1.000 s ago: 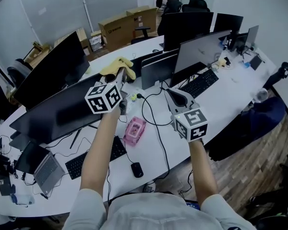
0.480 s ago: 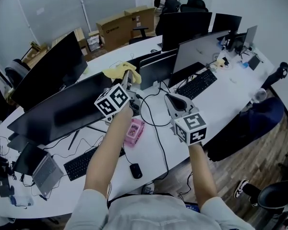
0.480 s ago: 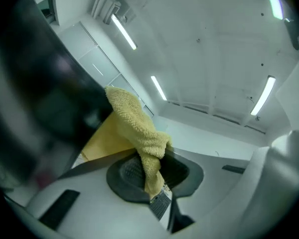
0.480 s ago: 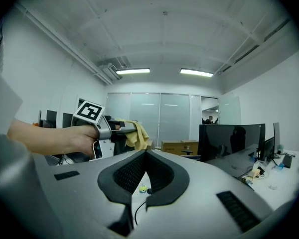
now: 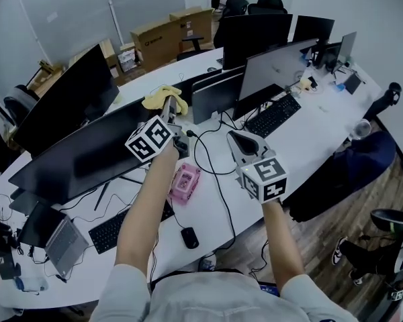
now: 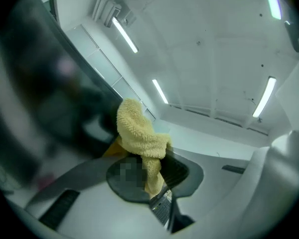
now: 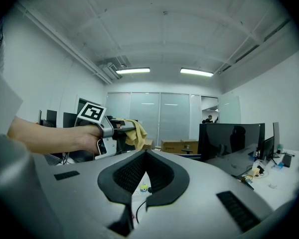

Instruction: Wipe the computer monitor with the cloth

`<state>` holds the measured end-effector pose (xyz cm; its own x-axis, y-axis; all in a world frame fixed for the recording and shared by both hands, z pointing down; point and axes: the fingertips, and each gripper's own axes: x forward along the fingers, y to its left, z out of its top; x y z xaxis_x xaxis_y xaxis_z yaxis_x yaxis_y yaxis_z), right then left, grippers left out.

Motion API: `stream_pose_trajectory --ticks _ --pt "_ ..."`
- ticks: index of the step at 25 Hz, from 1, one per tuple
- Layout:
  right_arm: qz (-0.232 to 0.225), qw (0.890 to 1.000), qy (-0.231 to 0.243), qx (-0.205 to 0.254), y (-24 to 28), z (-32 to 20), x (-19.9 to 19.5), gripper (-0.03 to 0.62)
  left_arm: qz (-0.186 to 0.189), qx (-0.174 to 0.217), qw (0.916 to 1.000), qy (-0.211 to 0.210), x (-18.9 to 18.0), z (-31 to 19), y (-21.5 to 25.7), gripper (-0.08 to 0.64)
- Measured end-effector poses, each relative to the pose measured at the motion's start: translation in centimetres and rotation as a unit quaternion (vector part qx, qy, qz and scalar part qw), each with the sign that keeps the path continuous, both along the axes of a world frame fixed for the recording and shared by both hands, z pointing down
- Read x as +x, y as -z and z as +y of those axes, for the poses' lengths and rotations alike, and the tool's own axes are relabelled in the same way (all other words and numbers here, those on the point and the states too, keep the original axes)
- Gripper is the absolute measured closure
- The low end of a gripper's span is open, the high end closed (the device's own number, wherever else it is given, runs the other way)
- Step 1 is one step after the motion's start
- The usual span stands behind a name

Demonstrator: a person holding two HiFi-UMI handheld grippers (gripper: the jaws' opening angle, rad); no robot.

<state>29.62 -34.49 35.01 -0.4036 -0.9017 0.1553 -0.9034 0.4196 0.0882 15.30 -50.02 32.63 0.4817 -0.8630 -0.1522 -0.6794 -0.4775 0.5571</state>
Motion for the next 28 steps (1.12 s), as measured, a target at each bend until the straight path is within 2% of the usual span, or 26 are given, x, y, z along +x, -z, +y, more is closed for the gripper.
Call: stream_pose_trajectory --ticks 6,11,16,25,28 --pt "0.002 1.000 -0.001 -0.009 -0.9 0.3 -0.1 0.565 0.054 0.001 0.9968 0.059 -2.3 -0.1 0.1 0.505" --pt "0.007 1.000 -0.001 -0.012 -1.0 0.3 -0.2 0.565 0.110 -0.026 0.9911 0.071 -3.2 0.3 -1.6 0.505" --pt "0.010 1.000 0.005 -0.016 -1.3 0.2 -0.8 0.565 0.145 -0.052 0.9853 0.073 -3.5 0.5 -3.4 0.505" --pt "0.011 1.000 0.007 -0.028 -2.7 0.5 -0.9 0.565 0.165 -0.105 0.9768 0.088 -3.9 0.2 -8.6 0.505" --pt "0.012 0.999 0.004 -0.036 -3.5 0.7 -0.6 0.565 0.160 -0.128 0.9739 0.097 -3.9 0.1 -11.4 0.505"
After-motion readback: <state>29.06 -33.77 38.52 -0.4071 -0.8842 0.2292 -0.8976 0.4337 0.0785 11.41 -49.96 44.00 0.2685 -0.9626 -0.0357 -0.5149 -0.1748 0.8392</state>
